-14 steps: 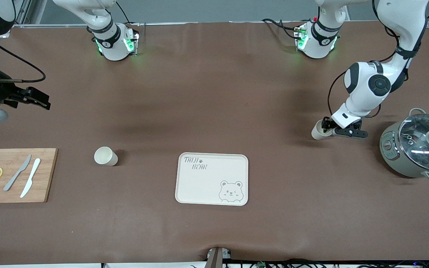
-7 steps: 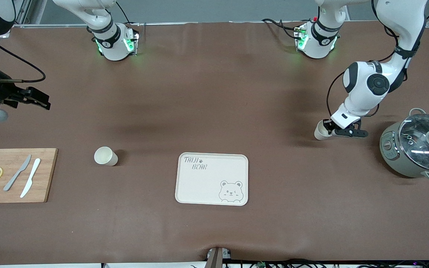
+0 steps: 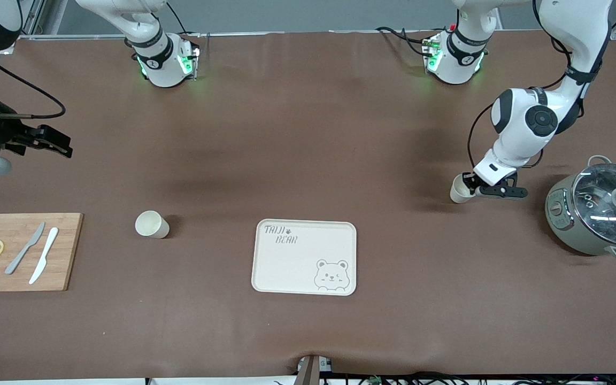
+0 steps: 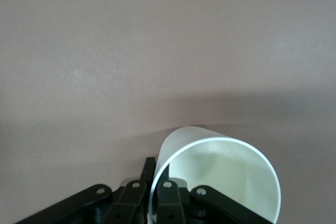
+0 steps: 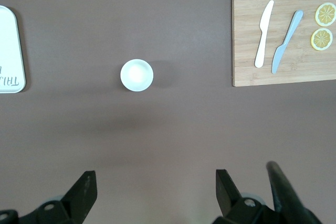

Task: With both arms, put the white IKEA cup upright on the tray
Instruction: 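Carry the held cup with the left gripper onto the bear tray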

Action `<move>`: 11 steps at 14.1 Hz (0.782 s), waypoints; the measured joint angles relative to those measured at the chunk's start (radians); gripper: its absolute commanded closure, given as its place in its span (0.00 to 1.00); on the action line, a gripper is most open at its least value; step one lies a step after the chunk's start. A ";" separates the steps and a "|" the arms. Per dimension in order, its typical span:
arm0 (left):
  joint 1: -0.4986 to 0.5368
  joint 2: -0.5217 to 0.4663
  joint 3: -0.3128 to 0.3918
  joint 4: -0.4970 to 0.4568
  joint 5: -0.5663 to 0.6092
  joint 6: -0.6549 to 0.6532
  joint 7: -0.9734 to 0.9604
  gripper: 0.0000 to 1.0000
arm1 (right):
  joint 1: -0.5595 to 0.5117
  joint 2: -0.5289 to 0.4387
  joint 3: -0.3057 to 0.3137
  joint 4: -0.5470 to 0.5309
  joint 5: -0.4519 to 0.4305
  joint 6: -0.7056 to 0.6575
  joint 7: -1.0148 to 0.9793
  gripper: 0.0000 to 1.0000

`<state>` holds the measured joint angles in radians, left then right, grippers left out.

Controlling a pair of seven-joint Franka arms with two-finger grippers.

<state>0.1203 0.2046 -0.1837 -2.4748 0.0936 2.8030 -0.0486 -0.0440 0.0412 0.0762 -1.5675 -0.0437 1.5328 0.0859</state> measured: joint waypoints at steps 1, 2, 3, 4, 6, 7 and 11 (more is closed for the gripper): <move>-0.001 0.000 -0.017 0.017 0.000 -0.003 -0.025 1.00 | 0.000 0.000 0.000 0.000 0.000 0.000 0.000 0.00; -0.004 0.000 -0.035 0.038 0.000 -0.018 -0.048 1.00 | 0.000 0.000 0.000 0.000 0.000 0.000 0.000 0.00; -0.007 0.001 -0.054 0.067 0.000 -0.048 -0.072 1.00 | 0.000 0.000 0.000 0.000 0.000 0.000 0.000 0.00; -0.013 0.002 -0.074 0.105 0.000 -0.092 -0.098 1.00 | 0.000 0.000 -0.001 0.000 0.000 0.000 0.000 0.00; -0.031 0.012 -0.117 0.198 0.000 -0.193 -0.167 1.00 | 0.000 0.000 -0.001 0.000 0.000 0.000 0.000 0.00; -0.047 0.022 -0.132 0.246 0.000 -0.237 -0.197 1.00 | 0.000 0.000 -0.001 0.000 0.000 0.000 0.000 0.00; -0.138 0.099 -0.142 0.439 0.000 -0.366 -0.292 1.00 | -0.001 0.001 -0.001 0.000 0.000 0.000 0.000 0.00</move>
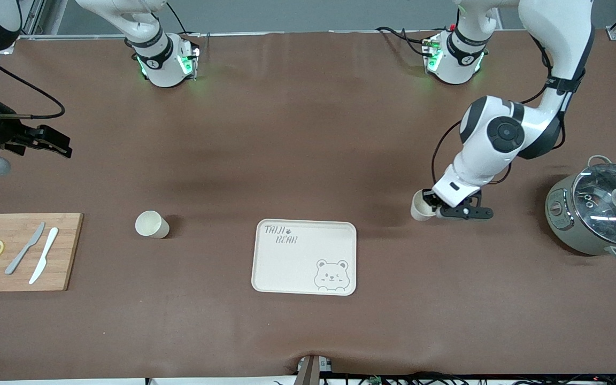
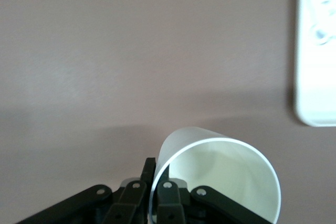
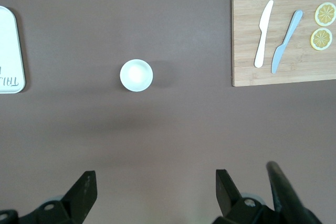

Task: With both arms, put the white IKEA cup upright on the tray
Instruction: 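Carry the held cup with the left gripper onto the bear tray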

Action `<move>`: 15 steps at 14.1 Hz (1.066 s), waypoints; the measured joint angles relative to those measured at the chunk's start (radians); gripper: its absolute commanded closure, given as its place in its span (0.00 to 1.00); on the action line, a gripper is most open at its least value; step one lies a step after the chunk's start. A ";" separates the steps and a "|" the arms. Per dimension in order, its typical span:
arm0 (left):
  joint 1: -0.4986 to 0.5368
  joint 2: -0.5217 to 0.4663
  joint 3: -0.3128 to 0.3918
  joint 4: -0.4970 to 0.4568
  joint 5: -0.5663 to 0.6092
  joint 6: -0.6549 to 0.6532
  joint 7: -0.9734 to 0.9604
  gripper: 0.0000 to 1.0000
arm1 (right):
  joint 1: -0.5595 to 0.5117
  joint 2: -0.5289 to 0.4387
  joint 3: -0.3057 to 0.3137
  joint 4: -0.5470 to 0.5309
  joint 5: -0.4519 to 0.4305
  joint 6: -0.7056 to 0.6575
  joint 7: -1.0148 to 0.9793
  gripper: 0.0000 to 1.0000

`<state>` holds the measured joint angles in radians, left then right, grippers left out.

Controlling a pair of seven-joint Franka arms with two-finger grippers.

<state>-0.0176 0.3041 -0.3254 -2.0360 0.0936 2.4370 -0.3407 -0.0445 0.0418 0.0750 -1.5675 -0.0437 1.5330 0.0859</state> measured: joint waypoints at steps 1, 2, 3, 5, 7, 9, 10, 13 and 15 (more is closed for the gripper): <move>-0.020 0.026 0.000 0.051 0.000 -0.033 -0.017 1.00 | 0.000 0.000 0.000 0.000 0.000 0.000 0.000 0.00; -0.037 0.051 0.000 0.102 0.000 -0.065 -0.033 1.00 | 0.000 0.001 0.000 0.000 0.000 0.000 0.000 0.00; -0.054 0.077 0.000 0.151 0.000 -0.094 -0.048 1.00 | 0.000 0.001 0.000 0.000 0.000 0.000 0.000 0.00; -0.085 0.124 0.000 0.242 0.000 -0.144 -0.075 1.00 | 0.000 0.002 0.000 0.000 0.003 0.004 0.000 0.00; -0.114 0.167 0.000 0.326 0.000 -0.189 -0.097 1.00 | -0.004 0.004 -0.002 0.000 0.034 0.013 0.003 0.00; -0.149 0.210 0.000 0.411 0.000 -0.251 -0.123 1.00 | -0.019 0.006 -0.004 0.000 0.088 0.020 0.012 0.00; -0.170 0.233 0.001 0.457 0.000 -0.283 -0.142 1.00 | -0.023 0.006 -0.006 0.000 0.100 0.021 0.015 0.00; -0.225 0.295 0.002 0.563 0.000 -0.332 -0.205 1.00 | -0.024 0.007 -0.006 0.000 0.102 0.022 0.020 0.00; -0.243 0.325 0.004 0.595 0.000 -0.341 -0.229 1.00 | -0.024 0.007 -0.006 0.000 0.102 0.023 0.021 0.00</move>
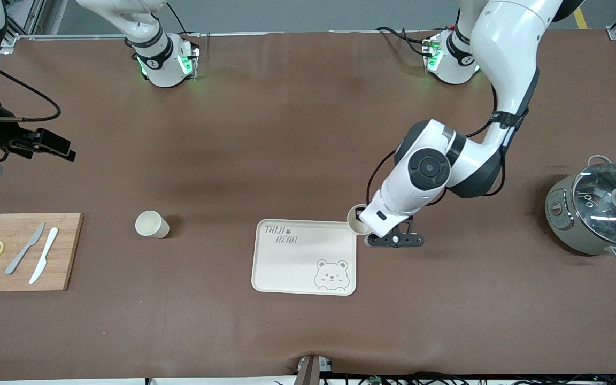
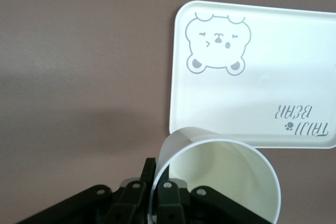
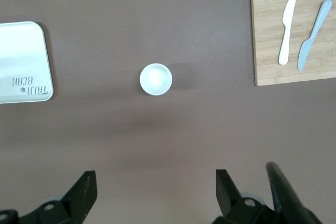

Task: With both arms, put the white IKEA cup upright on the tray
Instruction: 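Carry the held cup with the left gripper onto the bear tray, then lower the cup upright onto the tray and open the left gripper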

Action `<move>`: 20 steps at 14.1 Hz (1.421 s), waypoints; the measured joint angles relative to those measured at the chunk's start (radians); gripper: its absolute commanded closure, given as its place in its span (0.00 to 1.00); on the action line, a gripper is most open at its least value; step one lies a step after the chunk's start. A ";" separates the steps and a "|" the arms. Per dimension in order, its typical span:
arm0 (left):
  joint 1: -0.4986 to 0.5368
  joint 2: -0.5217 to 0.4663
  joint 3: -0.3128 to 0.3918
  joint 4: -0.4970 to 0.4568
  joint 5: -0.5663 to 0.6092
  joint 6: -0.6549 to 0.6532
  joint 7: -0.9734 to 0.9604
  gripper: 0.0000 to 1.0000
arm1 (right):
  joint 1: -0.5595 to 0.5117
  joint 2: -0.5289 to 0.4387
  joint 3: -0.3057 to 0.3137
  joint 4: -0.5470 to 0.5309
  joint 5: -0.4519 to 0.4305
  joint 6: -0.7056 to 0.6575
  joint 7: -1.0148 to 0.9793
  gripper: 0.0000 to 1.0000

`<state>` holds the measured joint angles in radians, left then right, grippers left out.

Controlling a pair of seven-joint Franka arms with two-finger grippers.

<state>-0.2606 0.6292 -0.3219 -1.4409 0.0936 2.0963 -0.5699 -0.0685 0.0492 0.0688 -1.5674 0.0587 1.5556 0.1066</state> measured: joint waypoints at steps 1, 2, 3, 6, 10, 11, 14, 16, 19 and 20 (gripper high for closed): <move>-0.007 0.015 0.000 0.008 0.000 0.000 -0.009 1.00 | 0.000 0.000 0.000 0.000 0.000 0.000 0.000 0.00; -0.014 0.029 0.000 0.015 0.000 0.002 -0.020 1.00 | 0.000 0.000 0.000 0.000 0.000 0.000 0.000 0.00; -0.021 0.043 0.001 0.018 0.000 0.014 -0.026 1.00 | 0.000 0.001 0.000 0.000 0.000 0.000 0.000 0.00; -0.046 0.077 0.001 0.020 0.000 0.109 -0.062 1.00 | 0.000 0.001 0.000 0.000 0.000 0.000 0.001 0.00; -0.062 0.112 0.003 0.018 0.007 0.197 -0.081 1.00 | 0.000 0.001 0.000 0.000 0.000 0.000 0.001 0.00; -0.064 0.122 0.003 0.013 0.026 0.222 -0.084 1.00 | 0.000 0.002 0.000 0.000 0.000 0.000 0.001 0.00; -0.064 0.149 0.005 -0.017 0.114 0.279 -0.124 1.00 | 0.000 0.002 0.000 0.000 0.000 0.000 0.001 0.00; -0.063 0.156 0.007 -0.034 0.142 0.292 -0.129 1.00 | 0.000 0.002 0.000 0.000 0.000 0.000 0.001 0.00; -0.063 0.157 0.012 -0.048 0.175 0.308 -0.139 1.00 | 0.000 0.002 0.000 0.000 0.000 0.000 0.001 0.00; -0.063 0.157 0.014 -0.053 0.178 0.314 -0.139 1.00 | 0.000 0.003 0.000 0.000 0.000 0.000 0.001 0.00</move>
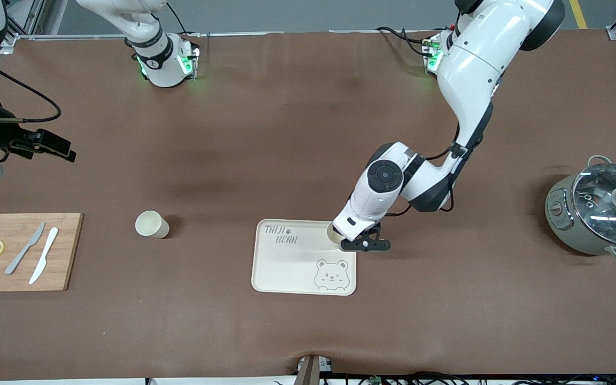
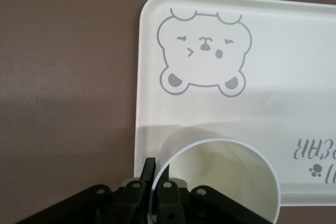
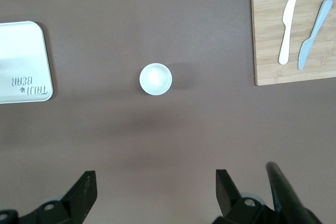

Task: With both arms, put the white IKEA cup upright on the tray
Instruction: 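Lower the cup upright onto the tray and open the left gripper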

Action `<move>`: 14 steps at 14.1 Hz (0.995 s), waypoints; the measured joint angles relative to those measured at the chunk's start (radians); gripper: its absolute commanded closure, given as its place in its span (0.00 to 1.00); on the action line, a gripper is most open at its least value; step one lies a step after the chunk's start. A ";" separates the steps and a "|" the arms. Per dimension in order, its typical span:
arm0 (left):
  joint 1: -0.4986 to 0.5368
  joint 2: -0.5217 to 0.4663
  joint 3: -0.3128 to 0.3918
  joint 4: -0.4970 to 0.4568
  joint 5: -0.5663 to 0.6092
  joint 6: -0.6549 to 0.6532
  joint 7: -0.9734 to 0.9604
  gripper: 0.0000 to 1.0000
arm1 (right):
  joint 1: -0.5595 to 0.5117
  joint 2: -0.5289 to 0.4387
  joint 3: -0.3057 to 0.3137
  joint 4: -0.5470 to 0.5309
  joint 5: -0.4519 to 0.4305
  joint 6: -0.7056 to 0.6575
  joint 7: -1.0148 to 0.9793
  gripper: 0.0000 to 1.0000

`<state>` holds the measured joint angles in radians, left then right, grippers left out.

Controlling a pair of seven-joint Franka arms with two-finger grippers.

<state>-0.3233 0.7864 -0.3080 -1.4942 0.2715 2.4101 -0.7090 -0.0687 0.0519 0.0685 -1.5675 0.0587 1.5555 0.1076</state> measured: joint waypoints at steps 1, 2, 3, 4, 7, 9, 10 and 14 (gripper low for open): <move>0.000 0.000 0.000 -0.003 0.001 0.004 0.000 1.00 | 0.000 0.001 0.000 0.000 0.000 0.000 0.000 0.00; 0.000 0.001 0.000 -0.005 0.001 0.008 0.000 1.00 | 0.000 0.002 0.000 0.000 0.000 0.000 0.000 0.00; 0.000 0.001 0.000 -0.007 0.001 0.013 0.000 1.00 | 0.000 0.003 0.000 0.000 0.000 0.000 0.000 0.00; 0.000 0.002 0.000 -0.009 0.001 0.022 0.000 1.00 | 0.000 0.003 0.000 0.000 0.000 0.000 0.000 0.00; 0.000 0.008 0.000 -0.014 0.001 0.039 0.000 1.00 | 0.000 0.004 0.000 0.000 0.000 0.000 0.000 0.00; 0.000 0.012 0.001 -0.014 0.001 0.046 0.000 1.00 | 0.000 0.004 0.000 0.000 0.000 0.000 0.000 0.00; 0.000 0.014 0.001 -0.014 0.001 0.053 0.000 1.00 | 0.000 0.004 0.000 0.000 0.000 0.000 0.000 0.00; 0.000 0.028 0.003 -0.014 0.008 0.070 0.000 1.00 | 0.000 0.004 0.000 0.000 0.000 0.000 0.000 0.00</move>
<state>-0.3234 0.8143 -0.3053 -1.5083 0.2798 2.4799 -0.7091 -0.0689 0.0563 0.0685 -1.5674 0.0587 1.5556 0.1077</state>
